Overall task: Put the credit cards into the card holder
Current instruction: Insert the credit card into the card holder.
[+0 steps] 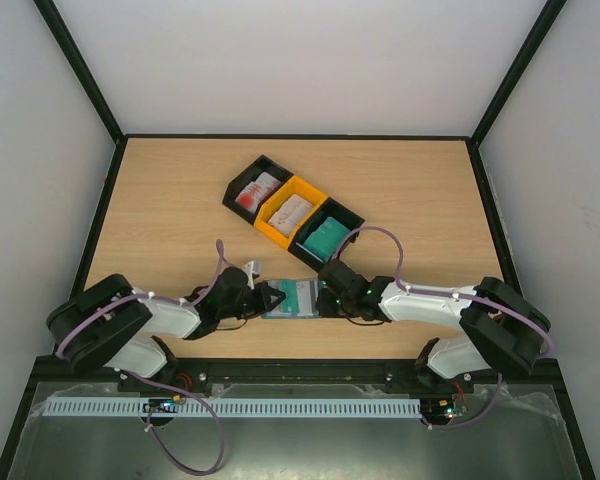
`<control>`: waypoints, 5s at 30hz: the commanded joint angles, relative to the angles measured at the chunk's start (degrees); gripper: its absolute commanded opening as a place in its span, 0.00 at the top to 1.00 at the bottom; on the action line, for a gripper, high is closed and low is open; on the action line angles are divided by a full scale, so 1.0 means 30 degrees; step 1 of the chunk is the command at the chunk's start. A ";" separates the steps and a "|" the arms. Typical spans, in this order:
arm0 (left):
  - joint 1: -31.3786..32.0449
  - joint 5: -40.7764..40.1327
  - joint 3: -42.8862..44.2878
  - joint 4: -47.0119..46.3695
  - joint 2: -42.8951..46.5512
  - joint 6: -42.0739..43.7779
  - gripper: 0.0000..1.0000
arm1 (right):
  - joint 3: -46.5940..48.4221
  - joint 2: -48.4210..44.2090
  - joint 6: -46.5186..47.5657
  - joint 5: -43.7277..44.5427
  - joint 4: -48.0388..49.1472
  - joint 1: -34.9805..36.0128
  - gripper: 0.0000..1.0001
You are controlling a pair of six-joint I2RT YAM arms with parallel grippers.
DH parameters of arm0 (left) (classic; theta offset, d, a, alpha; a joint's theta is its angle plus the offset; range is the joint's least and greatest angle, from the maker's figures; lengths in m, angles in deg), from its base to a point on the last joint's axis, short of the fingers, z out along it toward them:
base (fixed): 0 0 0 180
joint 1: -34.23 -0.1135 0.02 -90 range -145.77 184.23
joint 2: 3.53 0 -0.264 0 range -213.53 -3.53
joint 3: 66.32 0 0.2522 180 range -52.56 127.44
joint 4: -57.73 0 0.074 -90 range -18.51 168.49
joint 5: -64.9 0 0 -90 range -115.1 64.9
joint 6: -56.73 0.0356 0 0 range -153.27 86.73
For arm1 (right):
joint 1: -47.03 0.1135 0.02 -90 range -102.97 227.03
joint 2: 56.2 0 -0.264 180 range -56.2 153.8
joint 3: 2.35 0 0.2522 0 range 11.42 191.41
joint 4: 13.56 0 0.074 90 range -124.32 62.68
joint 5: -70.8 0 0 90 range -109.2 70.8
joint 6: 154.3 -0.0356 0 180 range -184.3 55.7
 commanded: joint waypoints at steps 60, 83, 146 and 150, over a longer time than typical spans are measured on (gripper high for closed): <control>0.4027 -0.2740 0.2739 0.7683 -0.0378 -0.0490 0.29 | -0.2467 -0.1124 -0.2376 -0.2774 0.2752 0.0237 0.83; 0.4068 -0.4000 0.8208 1.8484 0.1871 0.0046 0.02 | -0.3636 -0.2808 -0.2106 -0.3734 0.5542 0.0250 0.71; 0.2140 -0.4459 0.5585 1.7919 0.6494 0.2131 0.39 | 0.0485 -0.2652 -0.1287 0.2139 0.0226 0.3010 0.66; 0.0260 -0.4212 0.4523 1.8567 0.7783 0.1885 0.40 | 0.2727 -0.0611 -0.0402 0.1692 -0.0174 0.3283 0.67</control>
